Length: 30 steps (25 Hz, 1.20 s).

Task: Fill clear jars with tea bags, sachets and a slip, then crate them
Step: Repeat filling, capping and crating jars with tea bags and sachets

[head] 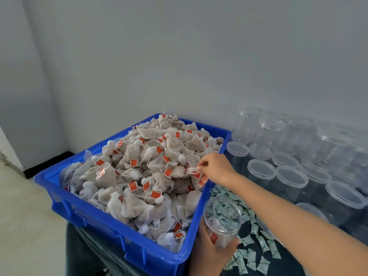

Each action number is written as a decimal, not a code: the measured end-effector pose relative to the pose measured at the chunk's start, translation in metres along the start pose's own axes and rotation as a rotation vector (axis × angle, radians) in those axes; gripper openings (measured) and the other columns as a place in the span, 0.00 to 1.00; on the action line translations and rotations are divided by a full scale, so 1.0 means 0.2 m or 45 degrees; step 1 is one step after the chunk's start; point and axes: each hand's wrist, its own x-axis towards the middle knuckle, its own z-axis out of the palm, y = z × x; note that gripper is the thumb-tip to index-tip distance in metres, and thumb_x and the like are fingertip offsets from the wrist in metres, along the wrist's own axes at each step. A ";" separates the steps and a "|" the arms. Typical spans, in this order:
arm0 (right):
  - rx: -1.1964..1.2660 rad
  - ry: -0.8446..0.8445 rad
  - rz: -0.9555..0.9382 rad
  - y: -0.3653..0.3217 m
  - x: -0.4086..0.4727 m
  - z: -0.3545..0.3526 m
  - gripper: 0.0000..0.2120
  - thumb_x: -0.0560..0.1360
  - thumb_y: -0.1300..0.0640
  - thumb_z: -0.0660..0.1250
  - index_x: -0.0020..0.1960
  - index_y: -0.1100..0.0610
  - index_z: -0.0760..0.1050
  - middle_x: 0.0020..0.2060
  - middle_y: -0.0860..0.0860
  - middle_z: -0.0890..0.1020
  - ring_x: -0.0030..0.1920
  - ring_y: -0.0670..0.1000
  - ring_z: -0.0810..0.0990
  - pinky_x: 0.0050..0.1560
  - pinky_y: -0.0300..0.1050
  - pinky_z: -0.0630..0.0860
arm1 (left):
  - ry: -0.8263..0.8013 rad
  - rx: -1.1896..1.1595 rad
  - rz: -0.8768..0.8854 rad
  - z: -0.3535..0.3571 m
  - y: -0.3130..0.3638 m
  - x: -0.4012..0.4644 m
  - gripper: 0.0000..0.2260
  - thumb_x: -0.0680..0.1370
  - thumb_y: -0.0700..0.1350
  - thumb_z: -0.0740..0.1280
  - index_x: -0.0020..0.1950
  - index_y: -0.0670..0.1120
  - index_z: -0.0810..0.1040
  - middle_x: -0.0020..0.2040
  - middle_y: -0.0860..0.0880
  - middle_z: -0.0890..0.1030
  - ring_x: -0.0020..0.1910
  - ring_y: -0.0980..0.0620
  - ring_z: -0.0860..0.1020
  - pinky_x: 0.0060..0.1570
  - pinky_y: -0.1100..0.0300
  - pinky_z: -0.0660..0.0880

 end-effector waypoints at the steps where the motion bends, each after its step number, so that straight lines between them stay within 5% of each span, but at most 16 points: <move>1: 0.036 0.027 -0.019 0.00 -0.02 -0.05 0.07 0.77 0.58 0.65 0.50 0.57 0.82 0.43 0.50 0.84 0.39 0.45 0.80 0.39 0.33 0.74 | 0.002 -0.033 -0.011 0.00 0.00 0.00 0.56 0.58 0.57 0.78 0.78 0.50 0.51 0.73 0.53 0.62 0.69 0.60 0.67 0.65 0.56 0.73; 4: 0.162 0.086 0.000 0.00 -0.11 -0.21 0.05 0.75 0.58 0.67 0.46 0.53 0.83 0.40 0.44 0.82 0.38 0.40 0.78 0.36 0.29 0.70 | -0.011 -0.100 -0.013 0.00 -0.01 0.00 0.56 0.58 0.55 0.80 0.78 0.52 0.50 0.72 0.55 0.63 0.67 0.61 0.69 0.63 0.55 0.75; 6: 0.278 0.105 0.049 -0.01 -0.17 -0.30 0.06 0.74 0.59 0.68 0.41 0.51 0.83 0.36 0.41 0.80 0.40 0.42 0.79 0.41 0.35 0.74 | -0.025 -0.119 0.008 0.01 -0.02 0.00 0.55 0.59 0.52 0.80 0.78 0.51 0.51 0.72 0.54 0.64 0.66 0.65 0.69 0.62 0.59 0.74; 8: 0.399 0.122 0.065 -0.02 -0.23 -0.38 0.06 0.73 0.61 0.69 0.39 0.55 0.83 0.33 0.42 0.81 0.40 0.44 0.80 0.45 0.40 0.76 | -0.016 -0.118 0.025 0.01 -0.03 0.01 0.54 0.60 0.51 0.80 0.78 0.49 0.52 0.72 0.52 0.64 0.67 0.63 0.69 0.63 0.58 0.74; 12: 0.574 0.101 0.045 -0.02 -0.36 -0.51 0.06 0.72 0.63 0.70 0.38 0.56 0.82 0.29 0.47 0.83 0.32 0.42 0.81 0.37 0.33 0.75 | 0.007 -0.075 0.101 0.01 -0.04 0.01 0.53 0.61 0.50 0.79 0.78 0.46 0.51 0.73 0.50 0.64 0.69 0.60 0.68 0.62 0.67 0.72; 22: 0.340 -0.132 0.148 0.07 -0.46 -0.41 0.04 0.72 0.56 0.70 0.40 0.55 0.83 0.34 0.45 0.84 0.38 0.44 0.82 0.47 0.43 0.78 | -0.006 -0.086 0.158 0.02 -0.06 0.02 0.51 0.62 0.50 0.80 0.77 0.53 0.52 0.73 0.54 0.65 0.69 0.59 0.69 0.62 0.60 0.74; 27: 0.251 -0.158 0.109 0.09 -0.43 -0.37 0.05 0.73 0.50 0.70 0.40 0.49 0.82 0.34 0.41 0.83 0.34 0.38 0.80 0.37 0.34 0.75 | -0.016 -0.052 0.102 0.02 -0.06 0.02 0.54 0.61 0.51 0.80 0.78 0.55 0.50 0.72 0.55 0.65 0.67 0.60 0.71 0.57 0.72 0.72; 30: 0.120 -0.194 0.094 0.11 -0.42 -0.34 0.06 0.73 0.47 0.69 0.40 0.47 0.80 0.31 0.41 0.82 0.33 0.39 0.79 0.37 0.36 0.74 | 0.017 0.023 0.120 0.02 -0.07 0.02 0.55 0.60 0.58 0.78 0.78 0.53 0.49 0.74 0.53 0.64 0.70 0.57 0.67 0.64 0.64 0.72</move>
